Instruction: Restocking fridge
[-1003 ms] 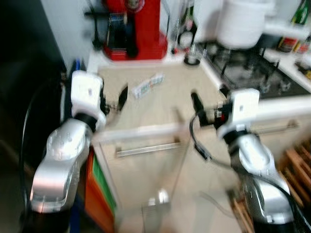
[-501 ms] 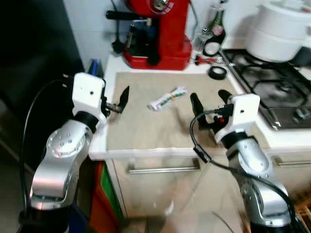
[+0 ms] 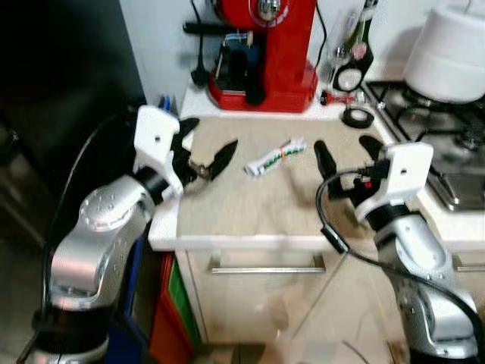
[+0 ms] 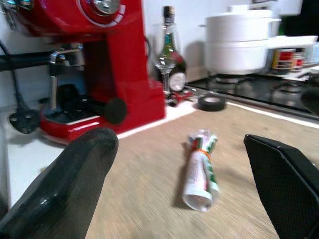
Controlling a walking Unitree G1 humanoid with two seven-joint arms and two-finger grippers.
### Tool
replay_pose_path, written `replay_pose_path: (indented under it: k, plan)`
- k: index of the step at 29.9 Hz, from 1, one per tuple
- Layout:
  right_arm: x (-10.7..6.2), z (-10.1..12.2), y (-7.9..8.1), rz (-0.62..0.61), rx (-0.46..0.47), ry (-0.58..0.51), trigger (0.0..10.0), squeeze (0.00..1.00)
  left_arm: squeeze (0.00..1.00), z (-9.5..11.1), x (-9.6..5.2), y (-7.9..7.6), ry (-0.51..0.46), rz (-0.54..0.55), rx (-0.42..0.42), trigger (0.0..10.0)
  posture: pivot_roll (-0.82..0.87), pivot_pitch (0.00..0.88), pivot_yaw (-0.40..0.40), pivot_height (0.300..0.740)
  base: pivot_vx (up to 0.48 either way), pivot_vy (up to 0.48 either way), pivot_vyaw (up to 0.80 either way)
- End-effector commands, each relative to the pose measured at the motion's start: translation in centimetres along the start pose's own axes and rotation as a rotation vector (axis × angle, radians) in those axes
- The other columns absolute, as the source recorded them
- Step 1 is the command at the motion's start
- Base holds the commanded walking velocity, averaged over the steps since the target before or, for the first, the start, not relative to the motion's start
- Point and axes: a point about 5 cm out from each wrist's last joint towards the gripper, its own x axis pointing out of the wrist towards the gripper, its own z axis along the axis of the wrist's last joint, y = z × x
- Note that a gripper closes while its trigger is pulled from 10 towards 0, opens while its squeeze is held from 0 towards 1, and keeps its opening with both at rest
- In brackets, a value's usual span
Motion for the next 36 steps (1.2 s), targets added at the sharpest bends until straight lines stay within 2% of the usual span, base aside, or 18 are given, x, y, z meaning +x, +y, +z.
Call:
replay_pose_path:
  k: [1, 11, 14, 15, 16, 17, 18, 21, 29, 36]
  plan:
    - [-0.4, 0.6, -0.6, 0.002, -0.014, -0.006, 10.0, 0.00, 1.00, 0.0, 0.4, 0.3, 0.010, -0.066, -0.033, 10.0, 0.10, 0.009, 0.024, 0.740, 0.000, 0.000, 0.00]
    - [-0.8, 0.9, -0.5, 0.055, -0.046, 0.013, 10.0, 0.00, 1.00, -1.7, 1.4, 1.7, 0.078, -0.077, -0.021, 10.0, 0.08, 0.020, 0.010, 0.740, 0.000, 0.000, 0.00]
    - [-0.8, 1.0, -0.7, 0.037, -0.045, 0.015, 10.0, 0.00, 1.00, -2.5, 2.3, 2.3, 0.105, -0.090, 0.003, 10.0, 0.07, 0.024, 0.001, 0.740, 0.000, 0.000, 0.00]
    - [-0.8, 1.0, -0.7, 0.035, -0.041, 0.015, 10.0, 0.00, 0.76, -2.9, 2.8, 2.4, 0.114, -0.119, 0.026, 10.0, 0.06, 0.027, 0.000, 0.740, 0.000, 0.000, 0.00]
    - [-0.8, 1.0, -0.7, 0.035, -0.041, 0.015, 10.0, 0.00, 0.76, -2.9, 2.8, 2.4, 0.114, -0.119, 0.026, 10.0, 0.06, 0.027, 0.000, 0.740, 0.000, 0.000, 0.00]
    - [-0.8, 1.1, -0.6, 0.038, -0.042, 0.016, 10.0, 0.00, 0.18, -3.0, 3.1, 2.4, 0.109, -0.138, 0.019, 10.0, 0.05, 0.028, 0.001, 0.740, 0.000, 0.000, 0.00]
    - [-0.9, 1.1, -0.6, 0.040, -0.042, 0.017, 10.0, 0.00, 0.00, -3.1, 3.4, 2.4, 0.102, -0.153, 0.006, 10.0, 0.05, 0.029, 0.001, 0.740, 0.000, 0.000, 0.00]
    - [-1.3, 1.3, -0.6, 0.043, -0.046, 0.024, 10.0, 0.00, 0.00, -3.1, 4.8, 2.5, 0.094, -0.197, -0.017, 10.0, 0.03, 0.032, 0.004, 0.740, 0.000, 0.000, 0.00]
    - [-2.0, 1.6, -1.1, 0.036, -0.063, 0.037, 10.0, 0.00, 0.00, -2.7, 6.5, 2.7, 0.075, -0.286, -0.080, 10.0, 0.00, 0.035, 0.011, 0.740, 0.000, 0.000, 0.00]
    - [-2.2, 1.9, -1.4, 0.027, -0.078, 0.042, 10.0, 0.00, 0.00, -3.4, 8.0, 2.5, 0.122, -0.329, -0.051, 10.0, -0.02, 0.039, 0.019, 0.740, 0.000, 0.000, 0.00]
